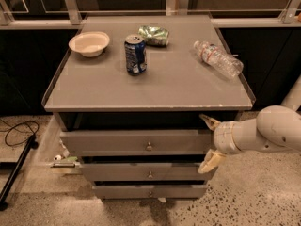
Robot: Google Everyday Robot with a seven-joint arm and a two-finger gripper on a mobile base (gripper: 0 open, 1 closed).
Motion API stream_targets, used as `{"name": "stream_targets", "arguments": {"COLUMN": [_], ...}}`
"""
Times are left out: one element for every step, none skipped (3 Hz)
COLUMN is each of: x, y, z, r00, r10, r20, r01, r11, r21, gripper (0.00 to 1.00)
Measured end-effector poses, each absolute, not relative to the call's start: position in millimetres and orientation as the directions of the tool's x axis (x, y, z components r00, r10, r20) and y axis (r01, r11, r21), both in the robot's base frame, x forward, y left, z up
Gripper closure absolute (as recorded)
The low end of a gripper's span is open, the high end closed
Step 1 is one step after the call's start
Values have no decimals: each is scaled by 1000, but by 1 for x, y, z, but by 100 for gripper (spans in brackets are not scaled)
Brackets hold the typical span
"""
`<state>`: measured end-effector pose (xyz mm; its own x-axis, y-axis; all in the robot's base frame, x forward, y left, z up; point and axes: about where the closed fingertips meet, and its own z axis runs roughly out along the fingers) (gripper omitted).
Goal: Open top drawer
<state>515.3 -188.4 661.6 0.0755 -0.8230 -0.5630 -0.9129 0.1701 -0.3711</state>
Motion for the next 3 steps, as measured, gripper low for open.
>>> {"name": "stream_targets", "arguments": {"x": [533, 542, 548], "y": [-179, -177, -175], "z": [647, 634, 623], "r00": [95, 97, 98], "r10": [-821, -820, -818], "r20": [-563, -564, -566], "r01": [-916, -921, -927], "r11": [150, 140, 133], "r21": [-373, -363, -352], "gripper": [0, 0, 0]}}
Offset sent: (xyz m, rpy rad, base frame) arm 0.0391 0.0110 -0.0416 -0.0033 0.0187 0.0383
